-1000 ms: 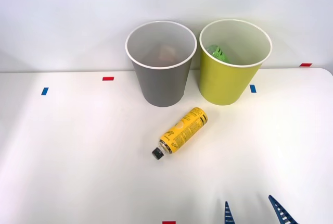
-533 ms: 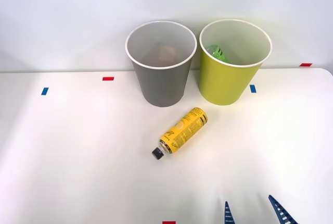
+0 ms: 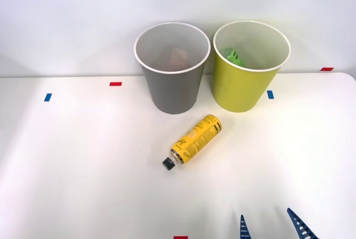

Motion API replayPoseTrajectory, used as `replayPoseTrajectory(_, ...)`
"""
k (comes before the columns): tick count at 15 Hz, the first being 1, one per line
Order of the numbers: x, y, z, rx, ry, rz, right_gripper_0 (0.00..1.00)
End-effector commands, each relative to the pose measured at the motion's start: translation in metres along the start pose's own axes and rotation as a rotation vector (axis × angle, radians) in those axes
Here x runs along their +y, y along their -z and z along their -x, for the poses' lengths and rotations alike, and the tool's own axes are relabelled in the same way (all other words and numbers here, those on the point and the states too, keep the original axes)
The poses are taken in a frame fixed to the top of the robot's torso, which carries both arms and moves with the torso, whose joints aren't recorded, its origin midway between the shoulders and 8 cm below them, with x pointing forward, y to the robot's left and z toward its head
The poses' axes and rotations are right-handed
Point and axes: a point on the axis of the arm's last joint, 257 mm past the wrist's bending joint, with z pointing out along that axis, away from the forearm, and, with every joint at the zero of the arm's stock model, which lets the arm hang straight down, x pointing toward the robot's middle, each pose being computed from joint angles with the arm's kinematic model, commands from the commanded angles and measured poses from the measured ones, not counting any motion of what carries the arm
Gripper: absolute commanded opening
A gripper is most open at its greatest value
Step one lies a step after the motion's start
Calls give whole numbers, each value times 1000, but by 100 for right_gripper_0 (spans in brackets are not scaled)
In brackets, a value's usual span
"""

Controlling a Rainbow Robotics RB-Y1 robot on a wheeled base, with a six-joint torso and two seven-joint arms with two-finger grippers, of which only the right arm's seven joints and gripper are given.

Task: Put cans in the gray bin, plastic bottles in the light green bin

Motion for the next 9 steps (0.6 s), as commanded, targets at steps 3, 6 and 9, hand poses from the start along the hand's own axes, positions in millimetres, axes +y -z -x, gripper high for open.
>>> replayPoseTrajectory(3,0,0,0,0,0,0,100)
replayPoseTrajectory(6,0,0,0,0,0,0,100)
replayPoseTrajectory(9,0,0,0,0,0,0,100)
